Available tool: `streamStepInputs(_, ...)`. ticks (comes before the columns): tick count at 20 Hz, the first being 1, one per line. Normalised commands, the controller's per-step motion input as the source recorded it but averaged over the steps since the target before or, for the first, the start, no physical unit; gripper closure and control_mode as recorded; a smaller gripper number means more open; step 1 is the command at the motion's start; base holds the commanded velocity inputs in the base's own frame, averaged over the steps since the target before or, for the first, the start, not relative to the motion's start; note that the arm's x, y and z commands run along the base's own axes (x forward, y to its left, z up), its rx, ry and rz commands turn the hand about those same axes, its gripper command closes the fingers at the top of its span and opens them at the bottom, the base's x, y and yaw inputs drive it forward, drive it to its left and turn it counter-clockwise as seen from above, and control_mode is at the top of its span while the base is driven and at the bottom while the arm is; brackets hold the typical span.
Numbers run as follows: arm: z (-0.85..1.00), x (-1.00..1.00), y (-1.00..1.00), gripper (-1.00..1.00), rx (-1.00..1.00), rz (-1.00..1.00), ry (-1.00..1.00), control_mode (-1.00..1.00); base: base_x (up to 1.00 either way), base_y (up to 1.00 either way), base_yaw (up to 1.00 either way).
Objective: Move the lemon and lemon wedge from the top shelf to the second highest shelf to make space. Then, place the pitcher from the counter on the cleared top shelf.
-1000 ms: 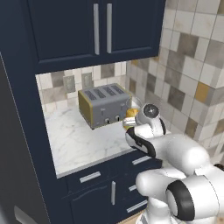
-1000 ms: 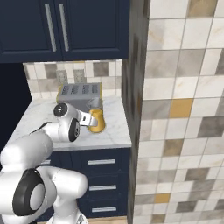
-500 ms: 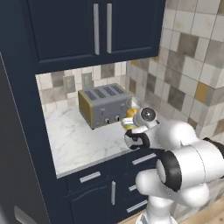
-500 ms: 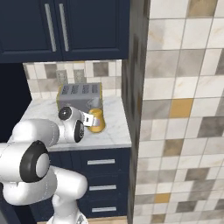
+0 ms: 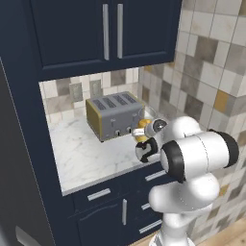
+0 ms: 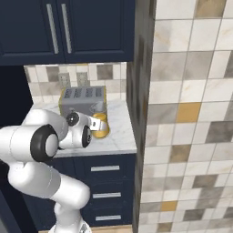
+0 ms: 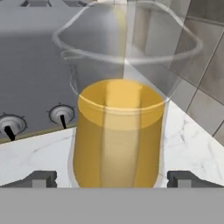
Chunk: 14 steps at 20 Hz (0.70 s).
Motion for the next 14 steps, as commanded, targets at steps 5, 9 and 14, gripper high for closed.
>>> streamStepInputs(5,-0.19,0.3,0.0,-1.0,0.0,0.0,-0.05,-1.0,0.0,0.0,0.0)
streamStepInputs(9,-0.18,0.29,0.0,-1.0,0.0,0.0,-0.04,-1.0,0.0,0.0,0.0)
streamStepInputs(14,-0.18,0.27,0.0,1.0,0.0,0.0,-0.03,-1.0,0.0,0.0,0.0)
